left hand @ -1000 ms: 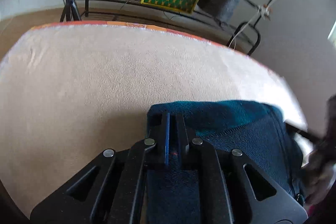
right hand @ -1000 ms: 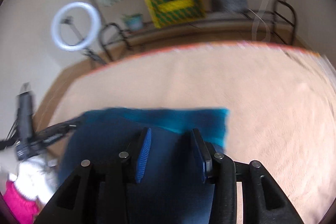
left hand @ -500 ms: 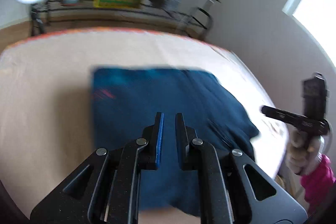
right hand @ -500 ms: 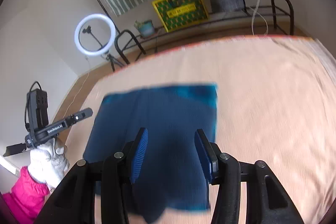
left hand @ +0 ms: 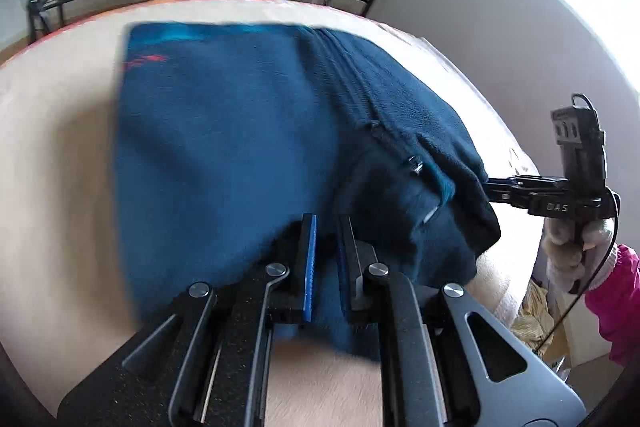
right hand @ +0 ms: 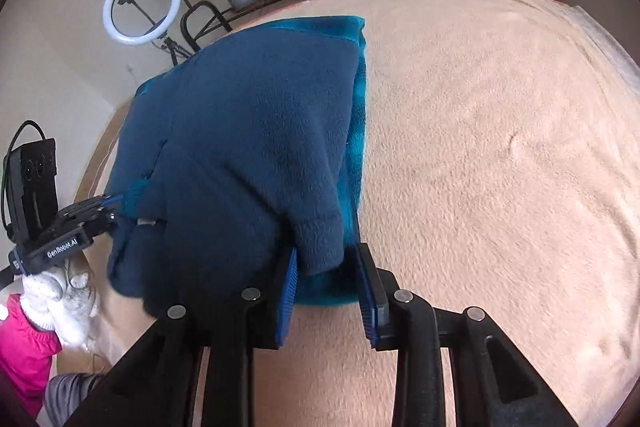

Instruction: Fold large clothes

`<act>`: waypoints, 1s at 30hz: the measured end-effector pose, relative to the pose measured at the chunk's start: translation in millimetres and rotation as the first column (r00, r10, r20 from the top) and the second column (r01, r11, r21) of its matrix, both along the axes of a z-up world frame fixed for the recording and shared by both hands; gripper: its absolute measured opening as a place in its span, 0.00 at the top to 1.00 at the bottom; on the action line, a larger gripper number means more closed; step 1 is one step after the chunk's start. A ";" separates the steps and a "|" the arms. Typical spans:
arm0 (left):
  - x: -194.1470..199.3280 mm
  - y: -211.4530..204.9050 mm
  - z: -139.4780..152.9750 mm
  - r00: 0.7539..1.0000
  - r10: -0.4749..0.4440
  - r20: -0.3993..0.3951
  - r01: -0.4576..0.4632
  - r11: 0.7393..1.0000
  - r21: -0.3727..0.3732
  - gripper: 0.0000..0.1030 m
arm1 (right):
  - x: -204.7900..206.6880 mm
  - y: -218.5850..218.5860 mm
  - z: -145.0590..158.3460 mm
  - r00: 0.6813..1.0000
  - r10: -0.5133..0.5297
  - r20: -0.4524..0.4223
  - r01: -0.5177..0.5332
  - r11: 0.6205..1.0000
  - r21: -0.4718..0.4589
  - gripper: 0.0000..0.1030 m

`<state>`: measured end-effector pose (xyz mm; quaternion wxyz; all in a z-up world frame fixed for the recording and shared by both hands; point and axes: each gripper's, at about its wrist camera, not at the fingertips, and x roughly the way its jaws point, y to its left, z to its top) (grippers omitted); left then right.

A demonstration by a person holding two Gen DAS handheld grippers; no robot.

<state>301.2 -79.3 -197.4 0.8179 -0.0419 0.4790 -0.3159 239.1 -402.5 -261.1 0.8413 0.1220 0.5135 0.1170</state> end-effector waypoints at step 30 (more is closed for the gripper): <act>80.5 100.6 -73.4 0.865 0.221 -0.451 -0.390 0.860 -0.327 0.36 | 102.2 -29.5 -33.8 1.000 0.018 0.013 -0.022 0.908 0.419 0.24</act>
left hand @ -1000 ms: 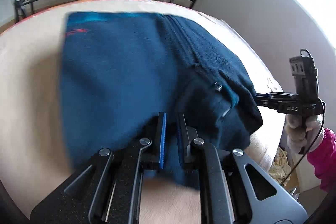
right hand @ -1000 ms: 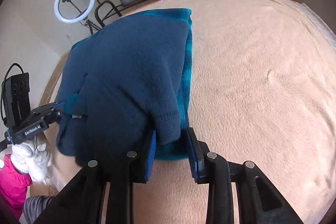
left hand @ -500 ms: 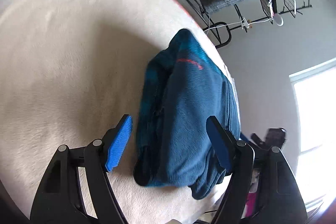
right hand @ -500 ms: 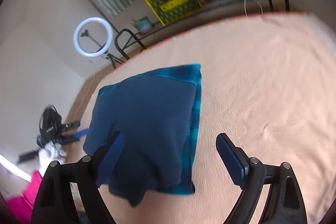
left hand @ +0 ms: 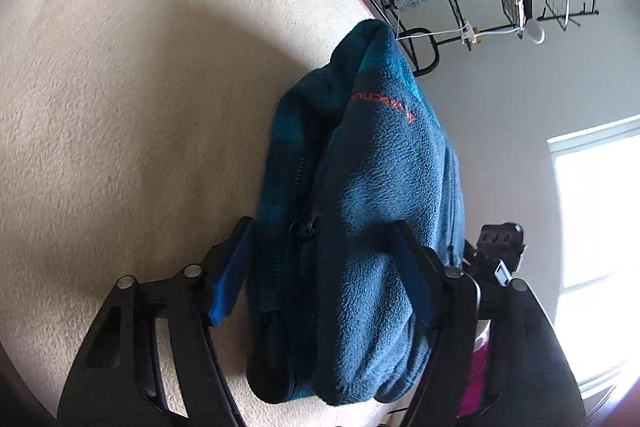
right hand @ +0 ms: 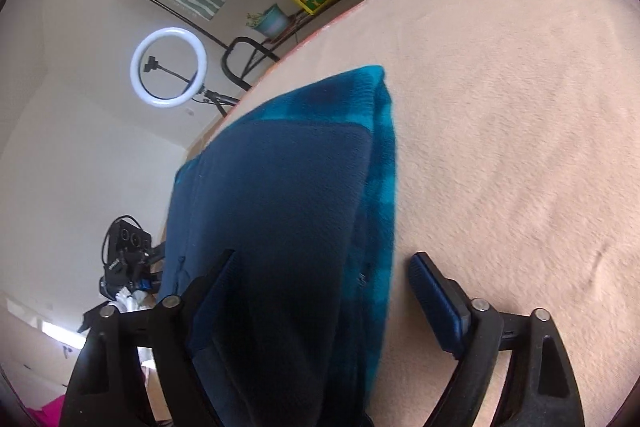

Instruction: Fold large clothes

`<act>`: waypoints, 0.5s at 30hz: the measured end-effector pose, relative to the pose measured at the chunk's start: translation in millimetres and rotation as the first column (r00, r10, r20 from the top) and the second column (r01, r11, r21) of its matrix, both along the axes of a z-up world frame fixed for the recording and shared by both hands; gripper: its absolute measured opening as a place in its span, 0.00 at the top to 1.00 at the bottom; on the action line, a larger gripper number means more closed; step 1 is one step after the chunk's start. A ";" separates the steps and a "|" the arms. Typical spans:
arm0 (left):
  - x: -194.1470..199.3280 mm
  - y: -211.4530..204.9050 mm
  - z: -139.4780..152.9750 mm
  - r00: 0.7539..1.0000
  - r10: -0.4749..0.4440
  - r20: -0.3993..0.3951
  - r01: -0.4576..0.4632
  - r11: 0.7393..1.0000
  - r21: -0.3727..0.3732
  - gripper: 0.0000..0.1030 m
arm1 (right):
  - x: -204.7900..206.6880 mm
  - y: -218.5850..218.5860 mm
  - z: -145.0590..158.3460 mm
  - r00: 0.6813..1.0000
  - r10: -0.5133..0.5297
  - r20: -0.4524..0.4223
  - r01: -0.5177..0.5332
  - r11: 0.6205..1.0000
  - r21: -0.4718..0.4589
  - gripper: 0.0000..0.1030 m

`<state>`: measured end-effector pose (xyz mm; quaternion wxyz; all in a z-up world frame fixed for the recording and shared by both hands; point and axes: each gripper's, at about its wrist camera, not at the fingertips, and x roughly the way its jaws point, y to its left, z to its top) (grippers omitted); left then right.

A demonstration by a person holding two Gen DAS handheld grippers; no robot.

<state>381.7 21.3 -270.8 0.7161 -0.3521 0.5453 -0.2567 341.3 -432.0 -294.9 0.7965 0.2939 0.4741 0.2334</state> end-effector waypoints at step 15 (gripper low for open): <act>-24.0 -41.5 40.4 0.979 -0.063 0.192 -0.003 0.946 0.323 0.76 | -10.5 33.3 33.5 0.998 0.035 0.046 -0.025 0.978 -0.207 0.68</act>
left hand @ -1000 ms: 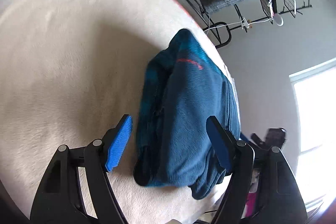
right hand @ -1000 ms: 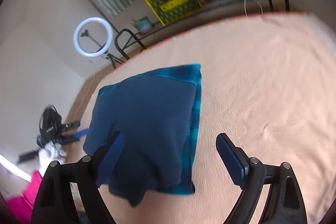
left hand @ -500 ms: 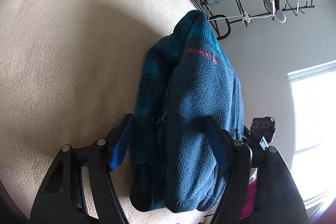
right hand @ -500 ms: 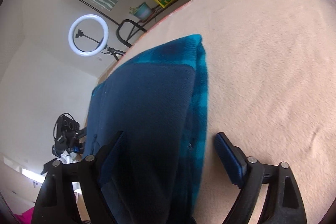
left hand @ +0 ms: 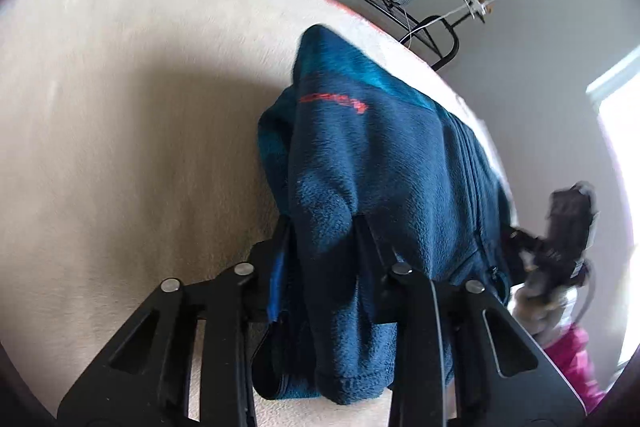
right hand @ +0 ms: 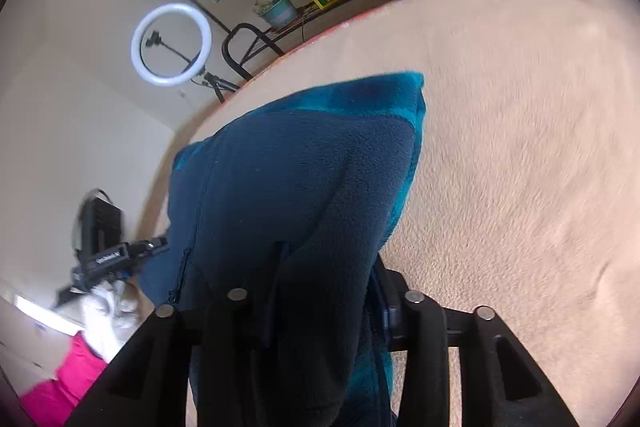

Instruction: Fold large clothes

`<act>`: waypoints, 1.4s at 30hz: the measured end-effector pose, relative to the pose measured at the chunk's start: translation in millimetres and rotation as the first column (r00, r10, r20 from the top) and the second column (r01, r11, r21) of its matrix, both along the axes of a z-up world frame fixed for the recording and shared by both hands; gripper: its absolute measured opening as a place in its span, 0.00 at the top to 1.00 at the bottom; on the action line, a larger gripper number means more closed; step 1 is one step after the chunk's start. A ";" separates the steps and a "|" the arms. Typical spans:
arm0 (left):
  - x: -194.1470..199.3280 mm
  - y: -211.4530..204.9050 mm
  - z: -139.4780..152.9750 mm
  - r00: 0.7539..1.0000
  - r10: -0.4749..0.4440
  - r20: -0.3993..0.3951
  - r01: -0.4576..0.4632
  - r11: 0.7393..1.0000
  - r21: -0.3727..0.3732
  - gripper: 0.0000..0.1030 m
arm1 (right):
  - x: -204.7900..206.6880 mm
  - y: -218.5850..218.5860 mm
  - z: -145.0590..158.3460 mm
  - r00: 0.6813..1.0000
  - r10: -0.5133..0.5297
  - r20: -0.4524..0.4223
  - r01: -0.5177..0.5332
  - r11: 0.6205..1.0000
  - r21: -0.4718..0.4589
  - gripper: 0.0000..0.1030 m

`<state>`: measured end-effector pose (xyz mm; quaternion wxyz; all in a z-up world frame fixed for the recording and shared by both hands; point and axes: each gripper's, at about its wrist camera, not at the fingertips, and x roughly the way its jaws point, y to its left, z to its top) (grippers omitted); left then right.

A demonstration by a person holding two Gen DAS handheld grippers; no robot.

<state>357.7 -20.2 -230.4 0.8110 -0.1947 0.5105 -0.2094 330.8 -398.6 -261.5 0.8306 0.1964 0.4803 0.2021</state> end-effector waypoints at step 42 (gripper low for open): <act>10.6 -207.0 100.9 0.917 -0.246 0.314 0.210 0.967 0.144 0.82 | -45.4 -67.2 158.9 0.954 -0.018 0.301 0.185 0.823 -0.537 0.80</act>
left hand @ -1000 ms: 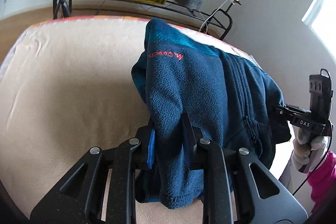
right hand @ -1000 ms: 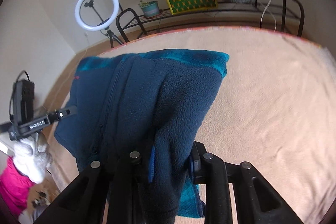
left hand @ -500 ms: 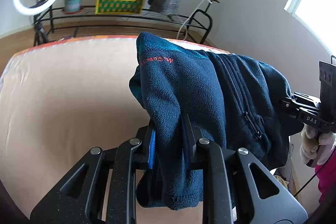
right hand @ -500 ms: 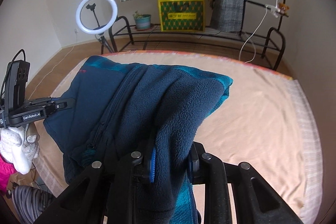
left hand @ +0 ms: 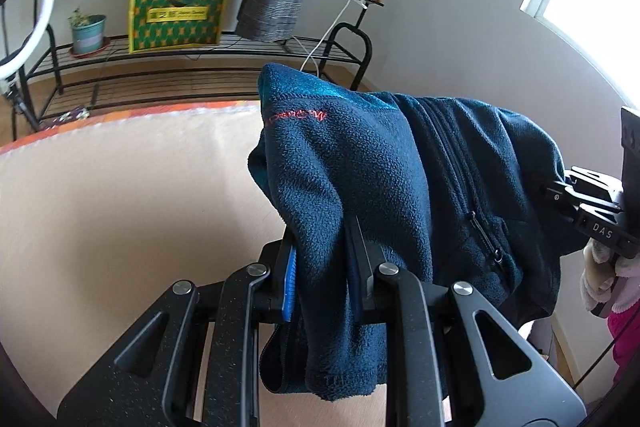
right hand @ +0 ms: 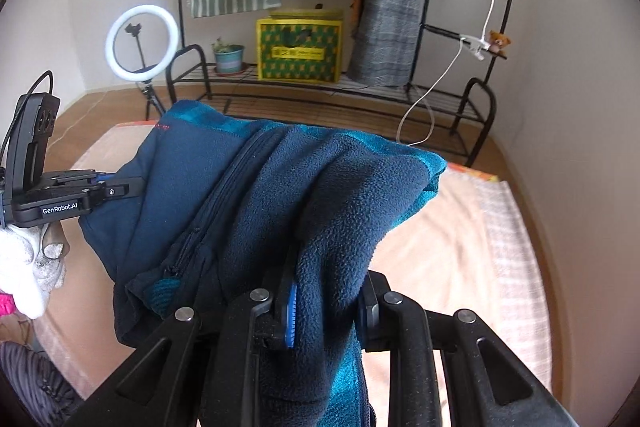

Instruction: Fold large clothes

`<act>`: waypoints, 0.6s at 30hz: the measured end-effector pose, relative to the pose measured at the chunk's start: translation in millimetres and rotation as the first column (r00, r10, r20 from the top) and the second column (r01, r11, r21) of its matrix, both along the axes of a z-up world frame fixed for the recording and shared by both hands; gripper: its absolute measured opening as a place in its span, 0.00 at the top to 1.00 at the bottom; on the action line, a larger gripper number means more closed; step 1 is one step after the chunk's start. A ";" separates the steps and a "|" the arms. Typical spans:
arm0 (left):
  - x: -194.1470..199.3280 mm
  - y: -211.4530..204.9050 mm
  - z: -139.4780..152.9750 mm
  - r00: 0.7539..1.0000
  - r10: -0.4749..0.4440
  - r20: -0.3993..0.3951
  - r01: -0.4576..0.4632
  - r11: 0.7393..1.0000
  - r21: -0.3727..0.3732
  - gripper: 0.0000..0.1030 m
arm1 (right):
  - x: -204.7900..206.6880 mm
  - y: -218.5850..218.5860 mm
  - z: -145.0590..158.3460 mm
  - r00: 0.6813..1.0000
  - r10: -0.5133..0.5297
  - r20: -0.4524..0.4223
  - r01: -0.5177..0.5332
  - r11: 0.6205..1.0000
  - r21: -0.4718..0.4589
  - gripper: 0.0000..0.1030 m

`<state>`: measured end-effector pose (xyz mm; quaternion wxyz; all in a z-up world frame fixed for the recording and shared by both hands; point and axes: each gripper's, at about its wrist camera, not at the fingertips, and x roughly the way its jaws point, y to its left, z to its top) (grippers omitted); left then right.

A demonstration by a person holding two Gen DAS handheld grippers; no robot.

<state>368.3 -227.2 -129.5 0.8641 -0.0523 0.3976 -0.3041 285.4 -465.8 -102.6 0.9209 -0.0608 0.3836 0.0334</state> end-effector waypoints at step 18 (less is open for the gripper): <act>121.6 -168.8 -23.2 0.999 -0.016 0.030 0.017 0.999 -0.034 0.82 | 119.7 -131.9 0.1 0.992 -0.119 0.043 0.123 0.986 -0.110 0.81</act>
